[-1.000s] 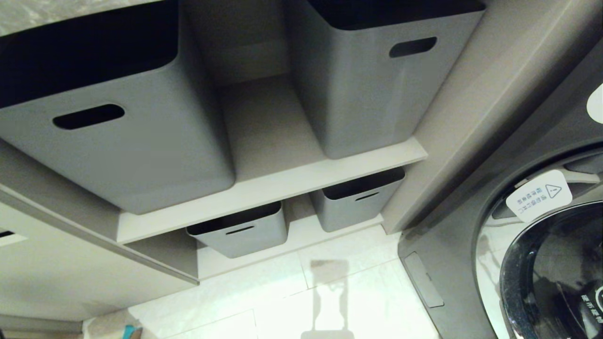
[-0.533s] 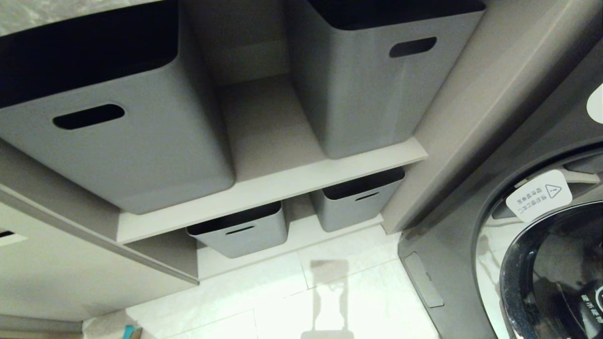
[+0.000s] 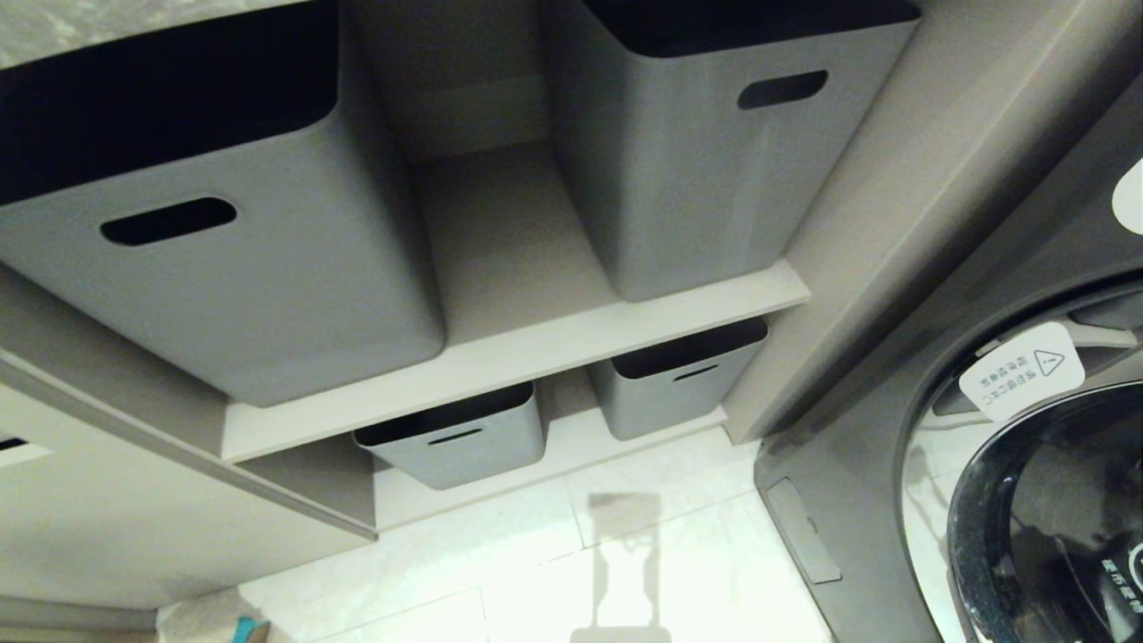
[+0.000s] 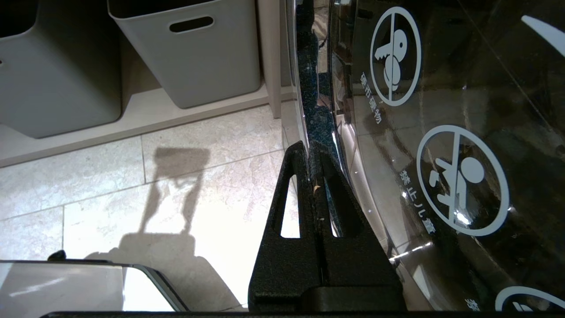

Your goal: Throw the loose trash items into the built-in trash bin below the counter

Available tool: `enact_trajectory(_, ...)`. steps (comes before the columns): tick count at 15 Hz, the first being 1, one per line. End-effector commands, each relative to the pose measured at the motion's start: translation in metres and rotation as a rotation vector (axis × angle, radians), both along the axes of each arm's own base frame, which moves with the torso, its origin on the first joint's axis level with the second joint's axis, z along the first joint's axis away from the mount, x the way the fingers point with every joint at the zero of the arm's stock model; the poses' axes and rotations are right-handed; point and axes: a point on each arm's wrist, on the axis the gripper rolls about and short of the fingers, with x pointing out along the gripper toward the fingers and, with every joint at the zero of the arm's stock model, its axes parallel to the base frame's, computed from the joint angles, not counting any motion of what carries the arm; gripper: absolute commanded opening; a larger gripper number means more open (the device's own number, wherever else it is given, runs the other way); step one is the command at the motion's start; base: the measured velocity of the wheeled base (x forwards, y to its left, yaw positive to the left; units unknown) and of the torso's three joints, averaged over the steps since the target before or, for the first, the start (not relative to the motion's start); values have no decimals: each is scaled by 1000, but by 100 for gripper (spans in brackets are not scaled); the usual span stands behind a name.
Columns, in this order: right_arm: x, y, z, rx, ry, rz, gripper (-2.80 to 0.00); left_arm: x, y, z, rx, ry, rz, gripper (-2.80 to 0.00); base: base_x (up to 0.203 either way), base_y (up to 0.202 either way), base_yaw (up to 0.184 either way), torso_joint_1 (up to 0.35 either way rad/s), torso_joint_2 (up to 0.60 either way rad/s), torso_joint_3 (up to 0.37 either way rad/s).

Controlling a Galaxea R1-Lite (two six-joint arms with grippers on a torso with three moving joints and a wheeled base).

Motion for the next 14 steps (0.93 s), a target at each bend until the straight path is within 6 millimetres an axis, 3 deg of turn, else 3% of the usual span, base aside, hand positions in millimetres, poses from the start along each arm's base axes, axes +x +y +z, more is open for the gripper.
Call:
enact_trajectory(1,0,0,0,0,-2,2,-280,3,5,0,19,-14,-4,0,0,0,0,0,0,0)
enact_trajectory(14,0,0,0,0,-2,1,-280,6,11,0,19,-15,-2,0,0,0,0,0,0,0)
